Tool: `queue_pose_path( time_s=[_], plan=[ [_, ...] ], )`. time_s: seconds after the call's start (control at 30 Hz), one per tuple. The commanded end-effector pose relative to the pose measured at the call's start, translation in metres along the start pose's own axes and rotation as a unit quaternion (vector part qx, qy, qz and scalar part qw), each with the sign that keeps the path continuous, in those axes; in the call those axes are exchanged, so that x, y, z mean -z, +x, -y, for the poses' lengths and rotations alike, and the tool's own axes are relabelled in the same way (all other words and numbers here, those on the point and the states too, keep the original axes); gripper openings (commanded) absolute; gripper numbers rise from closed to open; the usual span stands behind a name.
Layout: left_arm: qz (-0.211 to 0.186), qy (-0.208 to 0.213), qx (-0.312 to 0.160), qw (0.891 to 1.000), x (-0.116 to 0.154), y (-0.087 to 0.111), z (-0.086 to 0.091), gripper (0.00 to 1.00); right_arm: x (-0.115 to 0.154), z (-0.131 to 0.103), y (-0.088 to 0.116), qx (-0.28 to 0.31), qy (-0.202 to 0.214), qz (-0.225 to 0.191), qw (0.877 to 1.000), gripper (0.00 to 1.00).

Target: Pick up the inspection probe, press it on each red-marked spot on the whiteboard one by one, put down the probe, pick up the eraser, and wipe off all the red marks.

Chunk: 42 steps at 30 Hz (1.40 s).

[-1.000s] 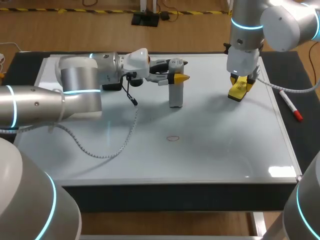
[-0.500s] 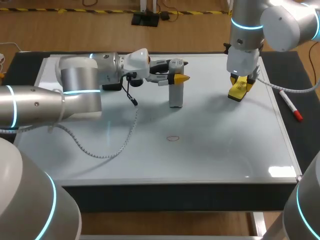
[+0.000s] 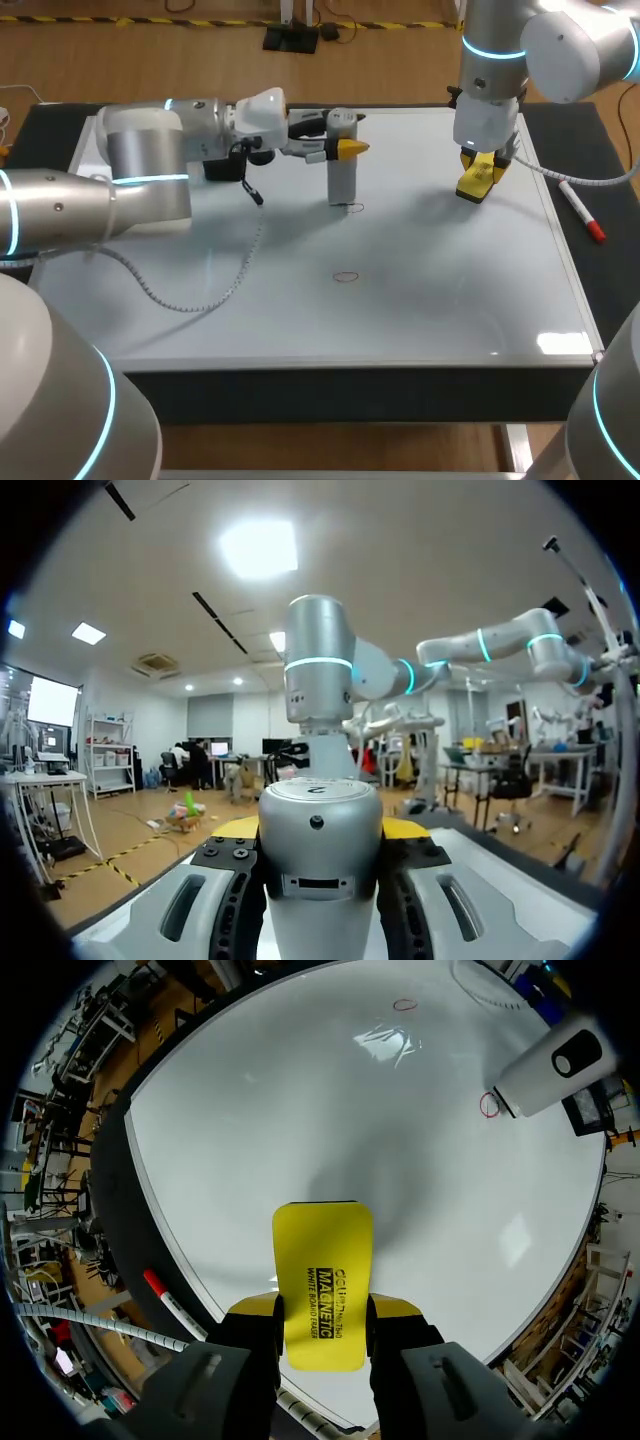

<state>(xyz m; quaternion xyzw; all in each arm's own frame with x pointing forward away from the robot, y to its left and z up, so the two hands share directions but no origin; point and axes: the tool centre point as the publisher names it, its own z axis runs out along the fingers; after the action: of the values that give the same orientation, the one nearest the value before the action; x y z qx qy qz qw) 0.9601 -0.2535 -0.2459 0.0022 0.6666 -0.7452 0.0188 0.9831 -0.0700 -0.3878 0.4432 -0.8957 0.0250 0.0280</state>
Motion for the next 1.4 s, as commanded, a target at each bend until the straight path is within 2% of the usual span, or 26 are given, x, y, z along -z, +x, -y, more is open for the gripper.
queue_pose_path(
  time_s=[0.03, 0.5, 0.67, 1.1, 1.4],
  plan=[
    [0.018, -0.006, -0.004, 1.000, 0.024, 0.011, 0.018, 0.00, 0.001, 0.001, 0.000, 0.001, 0.001, -0.002, 1.000, 0.00],
    [0.076, -0.005, -0.020, 0.997, 0.102, 0.018, 0.040, 0.00, 0.001, 0.001, 0.000, 0.001, 0.001, -0.002, 1.000, 0.00],
    [0.103, -0.005, -0.030, 0.994, 0.134, 0.027, 0.048, 0.00, 0.001, 0.001, 0.000, 0.001, 0.001, -0.002, 1.000, 0.00],
    [0.179, -0.009, -0.033, 0.983, 0.226, 0.059, 0.051, 0.00, 0.001, 0.001, 0.000, 0.001, 0.001, -0.002, 1.000, 0.00],
    [0.203, -0.006, -0.037, 0.979, 0.258, 0.067, 0.055, 0.00, 0.001, 0.001, 0.000, 0.001, 0.001, -0.002, 1.000, 0.00]
  ],
)
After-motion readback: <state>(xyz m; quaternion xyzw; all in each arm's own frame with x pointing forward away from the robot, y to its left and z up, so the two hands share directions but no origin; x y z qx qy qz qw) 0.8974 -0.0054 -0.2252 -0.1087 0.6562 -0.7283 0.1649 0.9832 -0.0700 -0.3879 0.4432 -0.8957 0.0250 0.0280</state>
